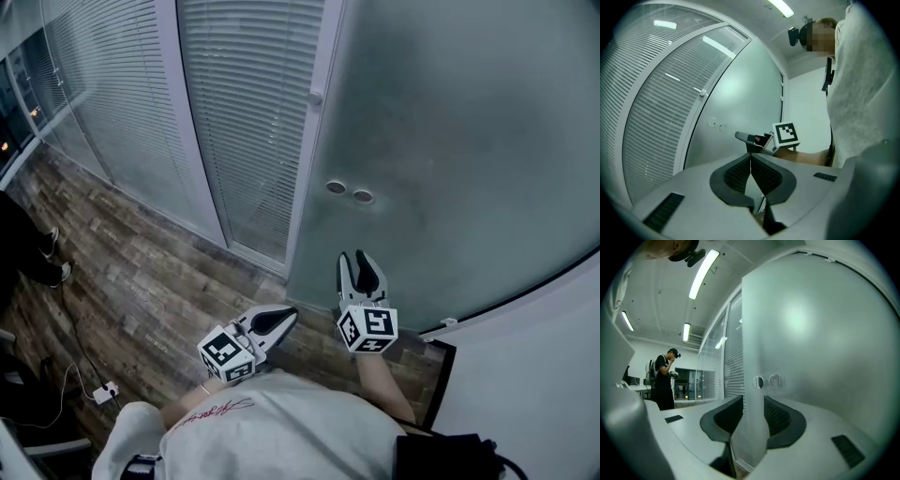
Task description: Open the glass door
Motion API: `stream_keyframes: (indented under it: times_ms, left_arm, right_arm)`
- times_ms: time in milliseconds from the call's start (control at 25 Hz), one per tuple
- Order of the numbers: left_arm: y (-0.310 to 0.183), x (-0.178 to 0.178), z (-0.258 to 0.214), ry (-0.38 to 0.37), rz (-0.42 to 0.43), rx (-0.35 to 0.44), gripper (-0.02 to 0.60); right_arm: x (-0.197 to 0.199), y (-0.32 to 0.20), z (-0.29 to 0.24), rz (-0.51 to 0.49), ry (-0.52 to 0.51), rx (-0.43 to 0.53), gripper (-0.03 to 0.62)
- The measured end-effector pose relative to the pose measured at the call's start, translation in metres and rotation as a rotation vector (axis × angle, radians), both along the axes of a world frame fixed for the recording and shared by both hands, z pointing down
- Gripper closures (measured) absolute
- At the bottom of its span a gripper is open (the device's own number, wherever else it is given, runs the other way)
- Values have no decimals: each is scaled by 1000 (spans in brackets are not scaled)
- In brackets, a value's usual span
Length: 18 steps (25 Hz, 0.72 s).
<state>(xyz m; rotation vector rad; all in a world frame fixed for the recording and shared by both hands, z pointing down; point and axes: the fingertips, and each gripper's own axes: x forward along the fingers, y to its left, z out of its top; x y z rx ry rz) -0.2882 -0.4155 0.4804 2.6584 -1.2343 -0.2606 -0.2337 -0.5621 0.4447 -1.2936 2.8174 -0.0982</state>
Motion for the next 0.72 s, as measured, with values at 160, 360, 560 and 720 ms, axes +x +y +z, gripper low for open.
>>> stream_keyframes:
  times_ms: [160,360,560,720]
  left_arm:
    - [-17,-14,-2,-9,2,7,563]
    - [-38,-23,-4,-8,30,7,563]
    - [-56,-35,-7,-21,54,13,563]
    - [-65,-43,-2,-18,57,0,563]
  right_arm:
    - [-21,-53,-21,81,9,50,428]
    - [-43,-104,-23,165,26,54,407]
    - [-53,-128,-32,219,14,52,407]
    - [-56,-141,-30,252,-7,52,408]
